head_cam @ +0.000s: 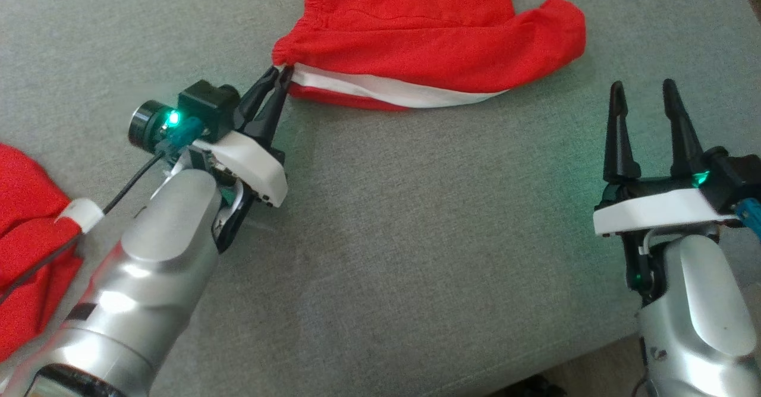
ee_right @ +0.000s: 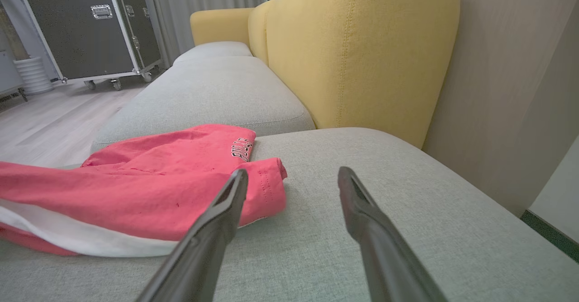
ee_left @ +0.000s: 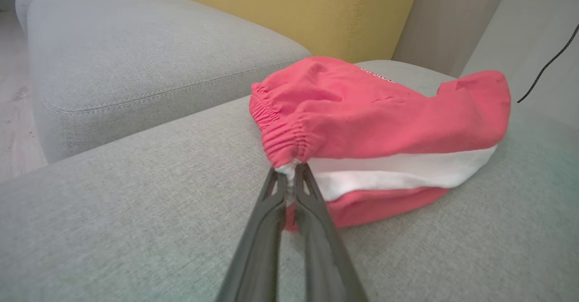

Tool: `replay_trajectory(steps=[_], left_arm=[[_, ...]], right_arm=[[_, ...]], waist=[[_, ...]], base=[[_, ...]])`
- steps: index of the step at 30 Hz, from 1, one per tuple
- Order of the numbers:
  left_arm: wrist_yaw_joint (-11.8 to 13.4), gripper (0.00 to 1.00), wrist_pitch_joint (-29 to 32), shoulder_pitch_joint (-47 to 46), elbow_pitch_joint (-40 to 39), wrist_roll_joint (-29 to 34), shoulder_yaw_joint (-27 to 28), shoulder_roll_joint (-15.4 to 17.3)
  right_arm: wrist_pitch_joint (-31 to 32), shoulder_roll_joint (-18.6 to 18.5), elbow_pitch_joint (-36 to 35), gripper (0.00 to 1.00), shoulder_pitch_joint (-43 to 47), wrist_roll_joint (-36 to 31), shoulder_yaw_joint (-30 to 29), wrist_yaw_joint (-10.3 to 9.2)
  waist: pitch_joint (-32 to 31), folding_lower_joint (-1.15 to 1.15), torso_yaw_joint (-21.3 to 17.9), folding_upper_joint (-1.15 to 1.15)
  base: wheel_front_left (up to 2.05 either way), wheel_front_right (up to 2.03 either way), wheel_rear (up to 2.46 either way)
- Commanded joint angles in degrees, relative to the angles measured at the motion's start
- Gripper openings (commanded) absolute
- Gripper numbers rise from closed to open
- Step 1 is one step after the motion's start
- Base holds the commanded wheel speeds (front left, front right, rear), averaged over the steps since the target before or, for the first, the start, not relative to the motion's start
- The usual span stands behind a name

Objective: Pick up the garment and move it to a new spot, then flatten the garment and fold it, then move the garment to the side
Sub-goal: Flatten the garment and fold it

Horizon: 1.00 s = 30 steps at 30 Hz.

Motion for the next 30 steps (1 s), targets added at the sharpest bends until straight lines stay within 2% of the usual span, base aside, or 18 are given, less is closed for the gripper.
replay_trajectory(steps=[1,16,24,30], left_arm=[[0.3,0.00,-1.4,-2.5,-0.6,-0.4,1.9,2.0],[4.2,0.00,-4.4,6.0,-1.9,-3.2,8.4,4.3],[6.6,0.00,-4.4,13.0,-6.7,-2.8,11.1,3.8],[6.9,0.00,-4.4,15.8,-9.0,-2.0,11.5,3.0]], right_arm=[[-0.6,-0.1,-1.2,1.00,-1.2,-0.3,1.4,-0.04],[-0.6,-0.1,2.9,1.00,-0.2,-3.0,4.7,-0.04],[0.1,-0.1,5.9,1.00,0.2,-4.7,5.1,-0.04],[3.0,-0.1,8.1,1.00,-0.3,-8.1,6.2,-0.04]], waist=[[-0.5,0.00,0.4,0.00],[-5.5,0.00,6.3,0.00],[-8.1,0.00,10.3,0.00],[-8.8,0.00,12.1,0.00]], base=[[0.00,0.00,0.00],[0.00,0.00,0.00],[0.00,0.00,0.00],[0.00,0.00,0.00]])
